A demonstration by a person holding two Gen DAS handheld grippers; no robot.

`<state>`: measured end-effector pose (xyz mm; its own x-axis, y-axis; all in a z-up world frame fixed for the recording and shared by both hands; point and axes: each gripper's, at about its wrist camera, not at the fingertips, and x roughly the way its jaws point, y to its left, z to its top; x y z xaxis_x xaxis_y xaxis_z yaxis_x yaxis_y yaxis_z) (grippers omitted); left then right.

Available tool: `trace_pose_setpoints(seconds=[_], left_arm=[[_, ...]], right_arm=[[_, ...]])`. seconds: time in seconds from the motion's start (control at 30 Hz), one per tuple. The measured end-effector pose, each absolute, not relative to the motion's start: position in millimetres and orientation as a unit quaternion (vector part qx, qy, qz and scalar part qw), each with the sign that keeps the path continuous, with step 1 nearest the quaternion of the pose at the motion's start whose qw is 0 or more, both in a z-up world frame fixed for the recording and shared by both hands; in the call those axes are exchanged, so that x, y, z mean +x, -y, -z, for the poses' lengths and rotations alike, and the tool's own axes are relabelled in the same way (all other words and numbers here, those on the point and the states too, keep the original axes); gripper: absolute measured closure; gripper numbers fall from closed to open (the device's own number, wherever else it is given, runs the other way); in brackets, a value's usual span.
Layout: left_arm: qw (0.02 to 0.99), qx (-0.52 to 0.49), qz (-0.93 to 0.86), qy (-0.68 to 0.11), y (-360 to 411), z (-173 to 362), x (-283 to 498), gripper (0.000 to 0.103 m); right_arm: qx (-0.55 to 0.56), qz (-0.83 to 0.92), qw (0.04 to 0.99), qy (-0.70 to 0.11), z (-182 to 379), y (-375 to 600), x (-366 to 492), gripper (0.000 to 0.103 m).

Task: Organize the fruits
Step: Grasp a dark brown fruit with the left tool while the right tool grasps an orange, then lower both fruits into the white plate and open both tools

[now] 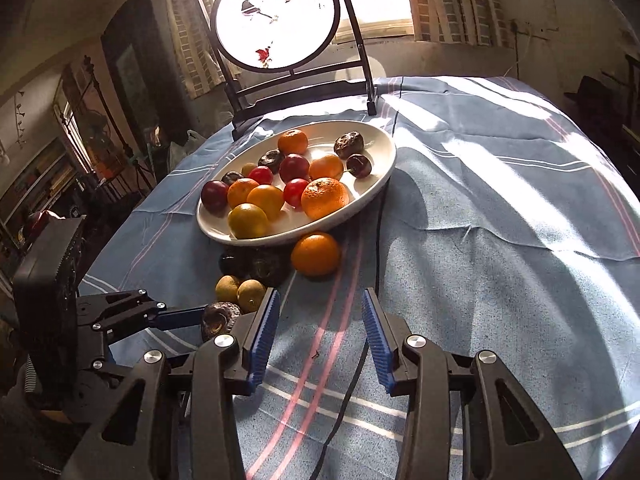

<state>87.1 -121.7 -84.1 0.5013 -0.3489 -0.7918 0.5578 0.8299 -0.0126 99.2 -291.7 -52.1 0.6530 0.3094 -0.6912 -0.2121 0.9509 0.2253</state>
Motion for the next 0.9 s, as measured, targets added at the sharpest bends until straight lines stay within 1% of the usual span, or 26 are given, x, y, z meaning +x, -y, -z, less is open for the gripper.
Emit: trace_pose_setpoints(seconds=[0.17,0.33,0.53,0.63,0.77,0.9], left_arm=[[0.870,0.097,0.269,-0.402,102.8,70.3,74.1,0.058],[0.881,0.063,0.262,-0.389,75.7,55.1,65.7,0.058],[0.884,0.049,0.253,-0.390,58.7,52.9,68.8,0.058],[0.884,0.046,0.254,-0.389,55.9,53.8,68.5,0.058],[0.886,0.038,0.254,-0.386,52.6,52.1,70.7,0.058],[0.889,0.028,0.256,-0.379,47.7,45.2,76.4,0.058]], right_arm=[[0.055,-0.143,0.899,-0.411,56.5,280.1,125.7,0.060],[0.022,-0.138,0.894,-0.425,61.5,260.1,154.0,0.060],[0.014,-0.140,0.880,-0.454,75.4,249.4,175.2,0.060],[0.030,-0.142,0.874,-0.464,82.0,254.0,175.5,0.064],[0.039,-0.143,0.887,-0.438,69.1,260.5,161.9,0.064],[0.044,-0.160,0.898,-0.407,44.8,266.8,146.7,0.064]])
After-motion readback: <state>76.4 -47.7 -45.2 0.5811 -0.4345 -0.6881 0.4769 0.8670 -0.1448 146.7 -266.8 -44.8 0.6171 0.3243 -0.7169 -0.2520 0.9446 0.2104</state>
